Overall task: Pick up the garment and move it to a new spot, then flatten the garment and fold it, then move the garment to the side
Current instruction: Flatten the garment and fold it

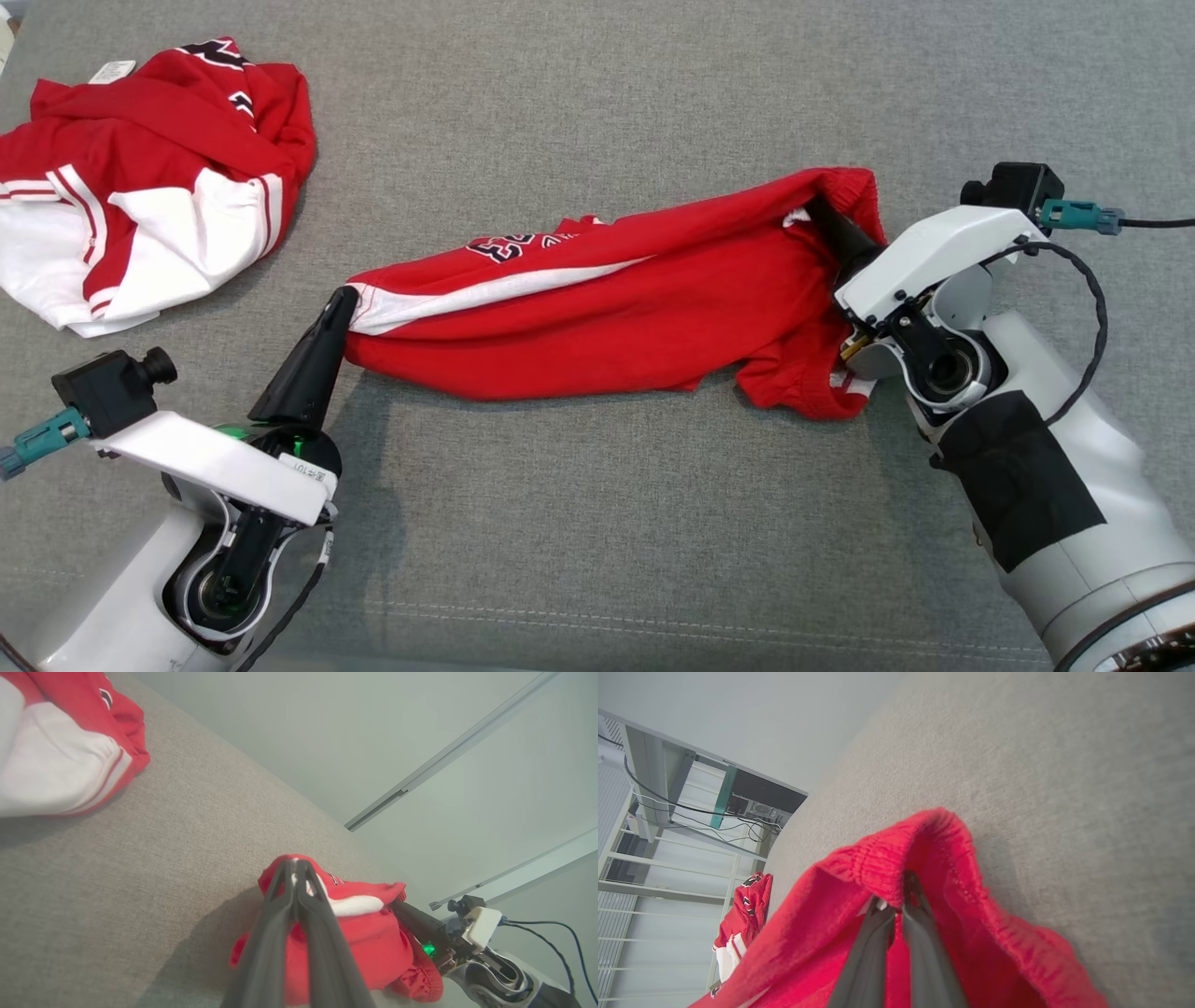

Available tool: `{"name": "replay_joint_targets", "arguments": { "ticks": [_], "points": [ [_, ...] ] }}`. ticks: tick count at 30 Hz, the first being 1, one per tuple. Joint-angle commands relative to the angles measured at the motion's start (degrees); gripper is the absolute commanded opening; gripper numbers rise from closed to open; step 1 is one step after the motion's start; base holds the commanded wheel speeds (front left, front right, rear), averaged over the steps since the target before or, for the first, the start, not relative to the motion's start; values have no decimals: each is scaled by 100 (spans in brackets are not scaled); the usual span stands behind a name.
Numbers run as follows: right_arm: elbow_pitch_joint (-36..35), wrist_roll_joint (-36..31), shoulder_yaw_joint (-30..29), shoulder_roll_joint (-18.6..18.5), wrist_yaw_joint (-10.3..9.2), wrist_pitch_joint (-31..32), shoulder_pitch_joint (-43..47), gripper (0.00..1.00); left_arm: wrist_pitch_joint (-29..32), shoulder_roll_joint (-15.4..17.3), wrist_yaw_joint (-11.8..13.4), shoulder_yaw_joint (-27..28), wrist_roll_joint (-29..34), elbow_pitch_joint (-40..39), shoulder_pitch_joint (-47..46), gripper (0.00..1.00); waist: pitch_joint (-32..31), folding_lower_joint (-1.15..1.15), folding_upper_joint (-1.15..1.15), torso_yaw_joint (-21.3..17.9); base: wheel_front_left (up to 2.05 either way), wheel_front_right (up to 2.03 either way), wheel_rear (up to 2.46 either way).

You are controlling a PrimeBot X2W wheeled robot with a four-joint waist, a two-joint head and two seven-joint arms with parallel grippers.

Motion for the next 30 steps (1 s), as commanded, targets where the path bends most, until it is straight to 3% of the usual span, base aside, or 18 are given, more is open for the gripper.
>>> {"name": "replay_joint_targets", "arguments": {
  "ticks": [1,2,3,4,18,23,30],
  "points": [
    [46,109,106,55,8,-79,90,0,-59,225,0,244,43,-77,-208,0,-10,0,0,-36,0,0,0],
    [118,84,178,56,8,-140,86,0,-59,231,0,248,42,-67,-185,0,-29,0,0,-76,0,0,0],
    [151,-7,239,56,8,-280,67,40,-59,237,0,254,49,-54,-159,0,-50,0,0,-116,0,0,0],
    [137,-31,245,56,8,-409,68,100,-59,241,0,269,58,-41,-136,0,-70,0,0,-157,0,0,0],
    [-697,-1732,1070,-444,8,-1726,727,100,-59,192,0,334,133,116,192,0,-385,0,0,-537,0,0,0],
    [-937,-2485,1185,-359,8,-1928,668,100,-59,204,0,314,139,94,194,0,-370,0,0,-530,0,0,0],
    [-615,-3138,961,-90,8,-1841,446,100,-59,208,0,264,122,55,167,0,-316,0,0,-440,0,0,0]
  ]
}}
